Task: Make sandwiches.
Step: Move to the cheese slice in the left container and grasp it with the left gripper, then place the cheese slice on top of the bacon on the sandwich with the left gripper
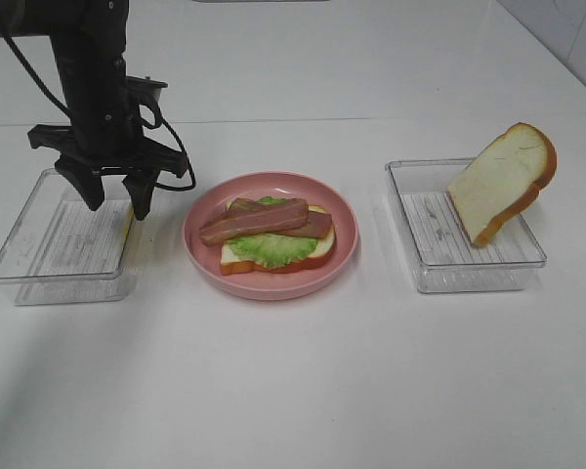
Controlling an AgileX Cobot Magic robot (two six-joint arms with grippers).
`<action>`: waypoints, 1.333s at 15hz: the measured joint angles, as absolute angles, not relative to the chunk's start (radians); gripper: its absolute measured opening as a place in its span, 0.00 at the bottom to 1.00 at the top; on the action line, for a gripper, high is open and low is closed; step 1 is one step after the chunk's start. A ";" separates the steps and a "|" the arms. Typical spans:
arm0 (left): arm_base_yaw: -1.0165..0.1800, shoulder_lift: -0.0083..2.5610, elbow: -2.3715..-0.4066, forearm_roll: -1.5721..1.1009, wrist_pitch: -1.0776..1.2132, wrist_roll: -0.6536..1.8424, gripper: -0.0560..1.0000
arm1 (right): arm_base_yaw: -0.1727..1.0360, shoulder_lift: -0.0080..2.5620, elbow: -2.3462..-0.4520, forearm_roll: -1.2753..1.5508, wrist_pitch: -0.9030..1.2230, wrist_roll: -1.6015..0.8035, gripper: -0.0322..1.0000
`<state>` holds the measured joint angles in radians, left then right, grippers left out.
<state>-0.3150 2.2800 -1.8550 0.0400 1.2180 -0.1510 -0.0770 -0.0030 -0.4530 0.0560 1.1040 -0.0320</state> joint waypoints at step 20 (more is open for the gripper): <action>-0.320 2.093 -1.855 -0.081 1.218 -0.106 0.05 | -0.077 -0.003 -0.453 0.056 1.104 -0.032 0.85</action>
<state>-0.3200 2.0930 -1.8550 -0.0810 1.2180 -0.1060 -0.0770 -0.0030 -0.4530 0.0560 1.1040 -0.0320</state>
